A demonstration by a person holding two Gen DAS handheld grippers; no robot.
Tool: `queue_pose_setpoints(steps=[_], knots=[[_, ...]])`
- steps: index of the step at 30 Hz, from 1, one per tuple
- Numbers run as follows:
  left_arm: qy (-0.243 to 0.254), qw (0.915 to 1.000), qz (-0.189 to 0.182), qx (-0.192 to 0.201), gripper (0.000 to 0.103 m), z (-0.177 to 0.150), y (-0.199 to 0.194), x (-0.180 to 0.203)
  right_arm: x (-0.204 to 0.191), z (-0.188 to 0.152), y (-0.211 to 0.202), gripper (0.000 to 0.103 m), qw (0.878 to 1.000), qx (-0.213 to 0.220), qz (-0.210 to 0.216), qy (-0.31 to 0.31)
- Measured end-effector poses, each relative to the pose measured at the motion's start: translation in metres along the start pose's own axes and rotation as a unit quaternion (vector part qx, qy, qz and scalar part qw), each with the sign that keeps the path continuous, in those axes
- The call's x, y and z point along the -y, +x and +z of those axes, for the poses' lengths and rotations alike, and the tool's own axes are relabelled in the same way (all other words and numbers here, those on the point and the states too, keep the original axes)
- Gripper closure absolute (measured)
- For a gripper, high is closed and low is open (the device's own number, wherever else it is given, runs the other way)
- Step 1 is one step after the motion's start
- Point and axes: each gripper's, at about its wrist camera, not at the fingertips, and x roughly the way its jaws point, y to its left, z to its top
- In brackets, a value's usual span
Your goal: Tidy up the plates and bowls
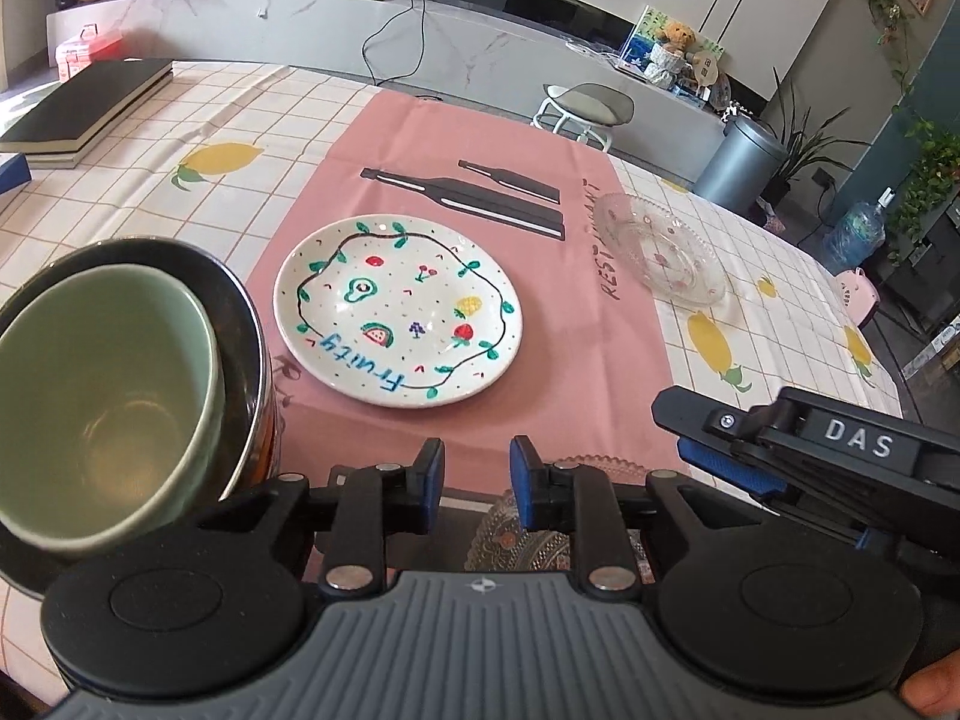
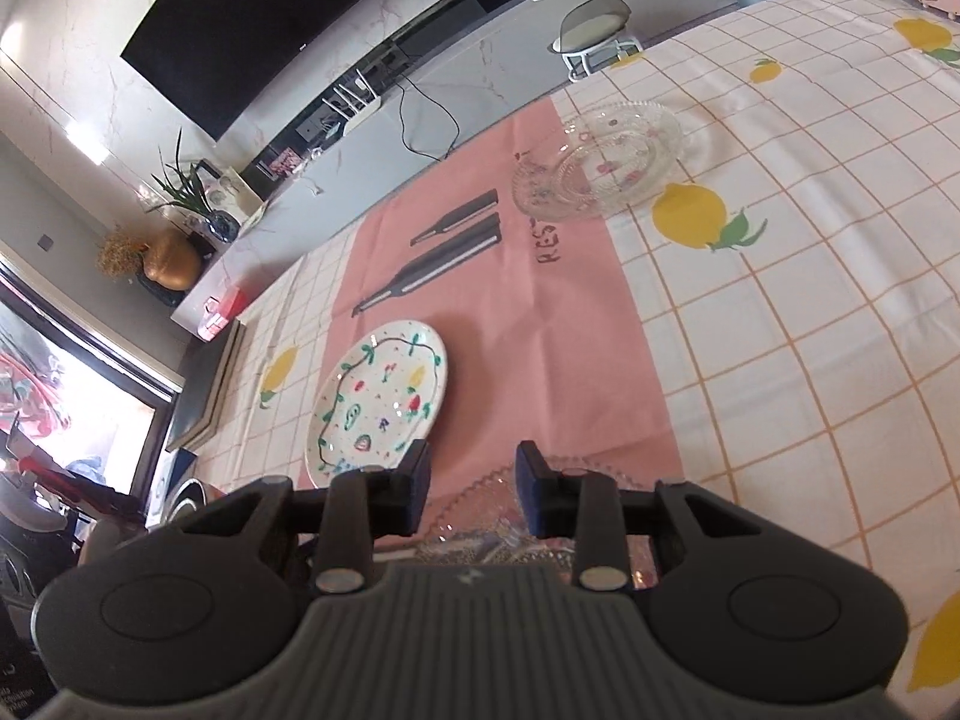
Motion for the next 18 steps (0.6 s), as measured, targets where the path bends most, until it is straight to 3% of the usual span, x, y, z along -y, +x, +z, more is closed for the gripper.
queue_pose_setpoints(steps=[4, 8, 12, 18], knots=[[0.006, 0.9999, -0.007, 0.008, 0.077, 0.006, 0.002, -0.002, -0.013, 0.008, 0.022, 0.072, 0.999, 0.029, -0.016, -0.036], [0.017, 0.9997, -0.007, 0.012, 0.077, 0.008, 0.005, 0.0, -0.019, 0.021, 0.055, 0.081, 0.999, -0.013, 0.021, -0.037], [0.01, 0.9997, -0.02, 0.005, 0.077, 0.01, 0.011, -0.002, -0.014, 0.029, 0.084, 0.081, 0.998, -0.06, 0.034, -0.003], [0.0, 0.9996, -0.028, 0.003, 0.076, 0.011, 0.021, -0.001, -0.008, 0.03, 0.108, 0.081, 0.995, -0.085, 0.037, 0.026]])
